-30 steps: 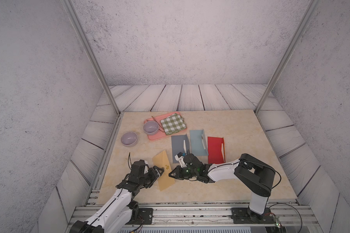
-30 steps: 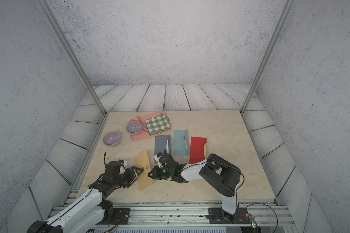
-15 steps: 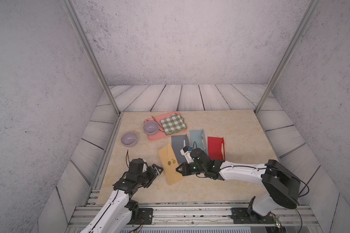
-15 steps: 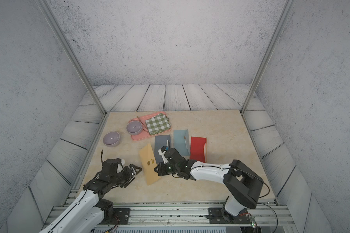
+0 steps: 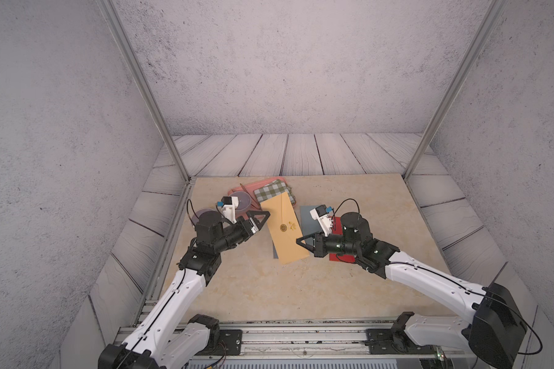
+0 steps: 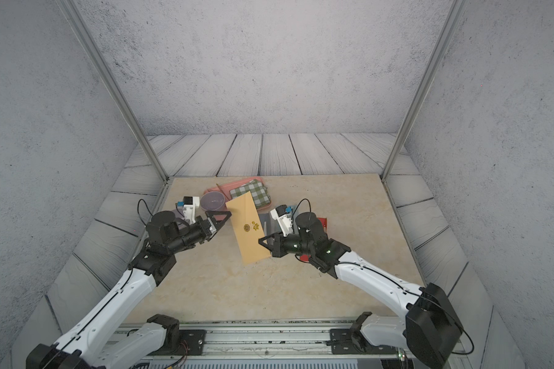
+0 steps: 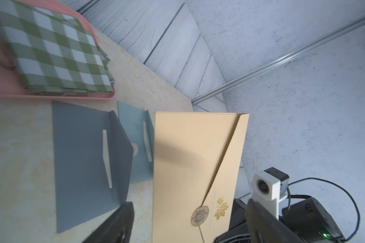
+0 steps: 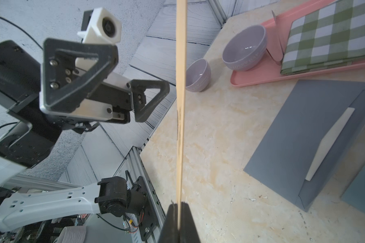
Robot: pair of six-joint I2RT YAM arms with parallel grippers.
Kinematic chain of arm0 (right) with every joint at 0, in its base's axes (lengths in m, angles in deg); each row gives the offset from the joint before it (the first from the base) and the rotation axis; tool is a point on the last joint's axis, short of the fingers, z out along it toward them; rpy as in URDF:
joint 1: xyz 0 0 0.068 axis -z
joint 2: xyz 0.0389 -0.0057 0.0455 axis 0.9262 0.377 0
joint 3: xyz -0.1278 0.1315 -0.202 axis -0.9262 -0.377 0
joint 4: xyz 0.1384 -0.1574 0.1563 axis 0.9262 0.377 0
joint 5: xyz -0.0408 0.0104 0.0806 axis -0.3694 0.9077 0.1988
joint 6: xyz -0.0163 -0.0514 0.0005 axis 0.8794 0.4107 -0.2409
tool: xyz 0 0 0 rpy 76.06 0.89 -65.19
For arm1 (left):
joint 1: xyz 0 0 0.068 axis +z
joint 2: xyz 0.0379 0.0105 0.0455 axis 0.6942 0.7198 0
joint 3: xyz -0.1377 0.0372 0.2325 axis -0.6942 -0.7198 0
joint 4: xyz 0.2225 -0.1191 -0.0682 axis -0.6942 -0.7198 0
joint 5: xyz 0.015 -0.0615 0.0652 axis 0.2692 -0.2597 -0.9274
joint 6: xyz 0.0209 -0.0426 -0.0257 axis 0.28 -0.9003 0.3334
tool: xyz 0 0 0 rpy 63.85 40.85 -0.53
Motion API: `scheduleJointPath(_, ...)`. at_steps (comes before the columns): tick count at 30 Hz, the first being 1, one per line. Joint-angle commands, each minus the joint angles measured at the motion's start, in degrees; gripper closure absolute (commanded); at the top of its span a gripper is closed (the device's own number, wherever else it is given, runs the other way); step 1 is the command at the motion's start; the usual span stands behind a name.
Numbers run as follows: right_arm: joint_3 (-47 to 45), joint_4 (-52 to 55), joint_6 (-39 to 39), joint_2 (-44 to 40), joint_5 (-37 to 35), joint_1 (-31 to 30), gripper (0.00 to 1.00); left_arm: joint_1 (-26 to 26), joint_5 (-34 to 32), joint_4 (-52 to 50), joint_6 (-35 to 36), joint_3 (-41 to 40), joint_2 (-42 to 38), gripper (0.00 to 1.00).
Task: Open the envelope
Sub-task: Pick up the envelope from the center of the board.
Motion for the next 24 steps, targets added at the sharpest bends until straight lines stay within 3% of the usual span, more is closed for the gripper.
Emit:
scheduleJointPath(1, 1.5, -3.8, 1.5, -0.8, 7.8, 1.3, 1.00, -0.2, 5.9, 8.5, 0.6, 2.6, 3.4, 0.15)
scheduleJointPath(9, 1.5, -6.6, -1.0, 0.3, 10.6, 4.6, 1.00, -0.1, 10.2, 19.1, -4.1, 4.6, 8.4, 0.30)
scheduleJointPath(15, 1.3, -7.5, -2.0, 2.5, 12.1, 6.0, 1.00, -0.1, 11.3, 20.1, -3.8, 5.4, 8.9, 0.43)
scheduleJointPath(24, 1.9, -5.7, -1.9, 4.8, 12.7, 6.6, 0.98, -0.1, 11.4, 18.2, -2.4, 6.5, 9.6, 0.54)
